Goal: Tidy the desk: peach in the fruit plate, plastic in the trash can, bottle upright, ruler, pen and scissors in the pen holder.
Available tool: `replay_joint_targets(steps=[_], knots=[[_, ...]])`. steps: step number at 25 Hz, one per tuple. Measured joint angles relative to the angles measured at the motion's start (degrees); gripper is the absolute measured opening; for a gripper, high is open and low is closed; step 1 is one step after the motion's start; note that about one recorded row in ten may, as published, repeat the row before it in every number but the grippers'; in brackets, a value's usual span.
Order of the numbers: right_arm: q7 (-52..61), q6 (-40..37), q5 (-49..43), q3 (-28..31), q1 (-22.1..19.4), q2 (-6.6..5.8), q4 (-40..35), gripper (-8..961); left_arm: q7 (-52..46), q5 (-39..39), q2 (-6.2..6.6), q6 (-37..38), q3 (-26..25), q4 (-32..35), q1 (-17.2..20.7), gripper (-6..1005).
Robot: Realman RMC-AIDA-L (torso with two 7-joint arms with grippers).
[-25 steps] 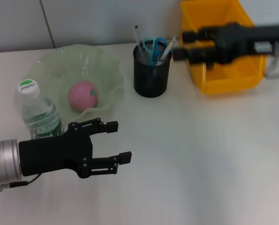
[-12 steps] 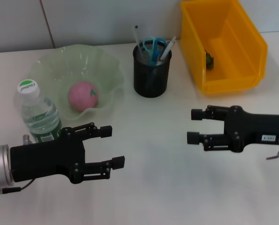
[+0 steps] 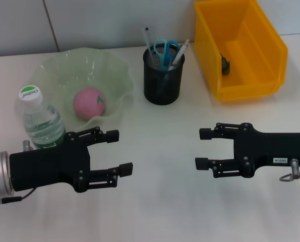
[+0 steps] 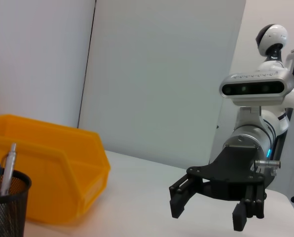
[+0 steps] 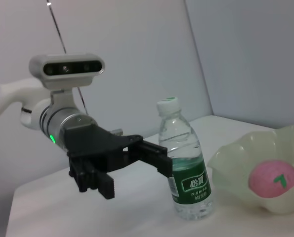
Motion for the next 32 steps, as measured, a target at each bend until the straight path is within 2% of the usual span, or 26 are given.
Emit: replay_joint_targets(steps=[8,11,12,16,32], knots=[[-2.7,0.7,0.0,0.2,0.5,-0.04,1.2,797,0.8,0.0,0.71,0.2,-0.4,0.5,-0.3,833],[-3.3,1.1,0.0,0.0,0.7,0.16,1.3,797,0.6,0.1,1.47,0.6,-0.3,0.5,-0.3,833],[-3.3,1.1,0.0,0.0,0.7,0.16,1.3,797,0.4,0.1,2.09,0.8,-0.2,0.5,-0.3,833],[-4.1,1.5,0.0,0.2,0.6,0.51,1.4,797,0.4,0.1,2.48,0.8,-0.1,0.3,-0.3,833],[-4.1,1.2,0.0,0.0,0.4,0.64,1.5,798,0.4,2.7,2.11,0.8,-0.5,0.6,-0.3,833]])
